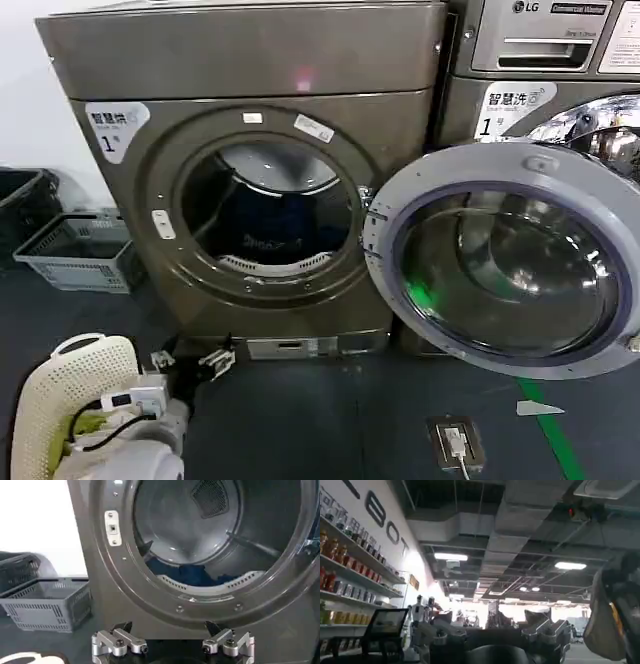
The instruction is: Grasp the clothes from the dryer.
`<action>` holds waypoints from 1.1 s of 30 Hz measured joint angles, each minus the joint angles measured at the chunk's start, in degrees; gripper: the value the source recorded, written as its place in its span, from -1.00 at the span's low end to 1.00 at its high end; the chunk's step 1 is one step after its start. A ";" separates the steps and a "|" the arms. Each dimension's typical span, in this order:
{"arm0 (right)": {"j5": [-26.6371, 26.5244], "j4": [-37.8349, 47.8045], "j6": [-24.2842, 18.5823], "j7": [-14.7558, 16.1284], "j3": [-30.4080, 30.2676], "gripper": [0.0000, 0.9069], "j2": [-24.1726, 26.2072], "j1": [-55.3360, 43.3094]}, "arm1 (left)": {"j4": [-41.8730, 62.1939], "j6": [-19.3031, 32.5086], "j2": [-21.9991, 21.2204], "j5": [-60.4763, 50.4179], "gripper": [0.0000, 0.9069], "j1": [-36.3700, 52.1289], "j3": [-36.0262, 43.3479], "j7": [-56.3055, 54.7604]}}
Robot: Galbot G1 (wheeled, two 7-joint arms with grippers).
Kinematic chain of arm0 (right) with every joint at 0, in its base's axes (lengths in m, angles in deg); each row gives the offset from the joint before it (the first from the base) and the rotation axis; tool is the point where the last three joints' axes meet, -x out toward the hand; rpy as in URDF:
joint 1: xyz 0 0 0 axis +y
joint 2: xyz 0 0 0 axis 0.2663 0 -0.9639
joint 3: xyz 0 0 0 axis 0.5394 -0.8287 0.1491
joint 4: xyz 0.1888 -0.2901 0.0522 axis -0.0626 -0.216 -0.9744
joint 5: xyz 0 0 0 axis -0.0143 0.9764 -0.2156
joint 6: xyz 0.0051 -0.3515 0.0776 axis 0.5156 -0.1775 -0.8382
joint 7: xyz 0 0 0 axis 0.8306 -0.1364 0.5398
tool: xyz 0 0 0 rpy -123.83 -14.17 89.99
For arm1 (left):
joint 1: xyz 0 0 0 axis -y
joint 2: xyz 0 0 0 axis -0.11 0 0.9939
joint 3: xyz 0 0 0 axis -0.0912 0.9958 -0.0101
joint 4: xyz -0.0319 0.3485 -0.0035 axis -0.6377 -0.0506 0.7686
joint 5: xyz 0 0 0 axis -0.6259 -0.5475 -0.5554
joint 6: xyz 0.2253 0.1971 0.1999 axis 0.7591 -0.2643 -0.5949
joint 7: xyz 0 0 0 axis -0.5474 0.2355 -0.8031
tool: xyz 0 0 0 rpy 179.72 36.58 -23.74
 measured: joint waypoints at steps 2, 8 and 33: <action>0.04 0.00 -0.05 0.07 -0.01 1.00 -0.10 0.02 | 0.04 0.00 -0.04 0.00 1.00 0.05 0.00 0.01; 0.06 -0.09 -0.07 0.09 -0.02 1.00 -0.25 0.02 | 0.16 0.00 -0.05 0.06 1.00 0.07 0.05 0.08; -2.34 0.42 -1.26 -1.16 1.23 1.00 -0.40 0.65 | -0.38 0.00 0.08 0.08 1.00 -0.45 0.46 0.35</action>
